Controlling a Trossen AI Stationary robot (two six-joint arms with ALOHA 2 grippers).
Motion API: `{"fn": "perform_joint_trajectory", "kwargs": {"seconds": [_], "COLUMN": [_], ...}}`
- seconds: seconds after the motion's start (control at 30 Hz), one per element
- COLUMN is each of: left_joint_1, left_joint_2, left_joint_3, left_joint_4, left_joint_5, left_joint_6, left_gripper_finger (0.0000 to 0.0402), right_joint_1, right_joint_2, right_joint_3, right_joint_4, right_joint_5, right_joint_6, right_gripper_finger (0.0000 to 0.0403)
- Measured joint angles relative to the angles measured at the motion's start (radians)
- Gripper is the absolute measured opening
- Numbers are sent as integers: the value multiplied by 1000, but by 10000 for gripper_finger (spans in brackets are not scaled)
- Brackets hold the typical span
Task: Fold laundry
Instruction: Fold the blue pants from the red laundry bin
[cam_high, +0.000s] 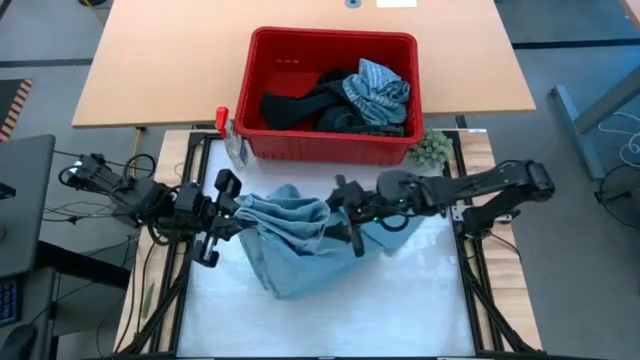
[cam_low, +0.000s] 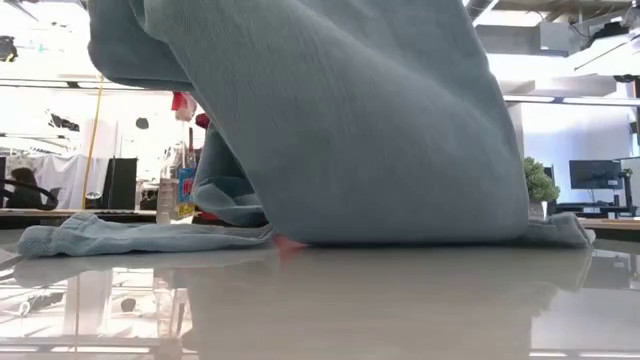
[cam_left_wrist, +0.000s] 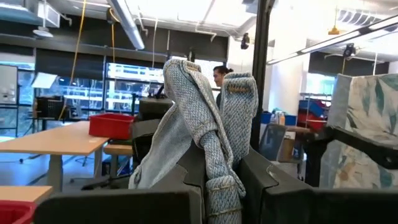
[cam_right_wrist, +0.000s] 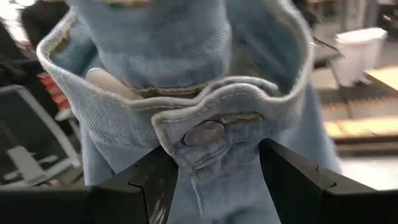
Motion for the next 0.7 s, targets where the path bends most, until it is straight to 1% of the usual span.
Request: {"fn": "perform_joint_trajectory", "kwargs": {"seconds": [0.07, 0.2, 0.27, 0.33, 0.37, 0.43, 0.57, 0.6, 0.63, 0.7], "left_joint_1": [0, -12, -19, -25, -26, -29, -30, -30, -30, -30], "left_joint_2": [-3, -17, -24, -28, -28, -28, -28, -28, -28, -31], "left_joint_3": [0, 0, 0, 1, 1, 1, 2, 2, 2, 2], "left_joint_4": [3, -12, -27, -41, -44, -44, -42, -38, -28, 10], "left_joint_5": [-2, -15, -31, -41, -42, -51, -55, -56, -54, -49], "left_joint_6": [1, 1, 0, -8, -11, -12, -7, 0, 8, 30], "left_gripper_finger": [28, 28, 28, 28, 28, 28, 28, 28, 28, 28], "right_joint_1": [0, 4, 8, 13, 14, 14, 13, 13, 13, 8], "right_joint_2": [24, 37, 36, 36, 36, 36, 28, 21, 15, -14], "right_joint_3": [0, 0, 0, 0, 0, 0, 2, 10, 25, 72], "right_joint_4": [53, 62, 68, 100, 123, 176, 241, 228, 215, 162], "right_joint_5": [-46, -110, -117, -108, -105, -105, -91, -83, -74, -24], "right_joint_6": [-1, -31, -58, -82, -94, -105, -170, -205, -236, -288], "right_gripper_finger": [249, 249, 247, 235, 220, 176, 47, 34, 34, 34]}}
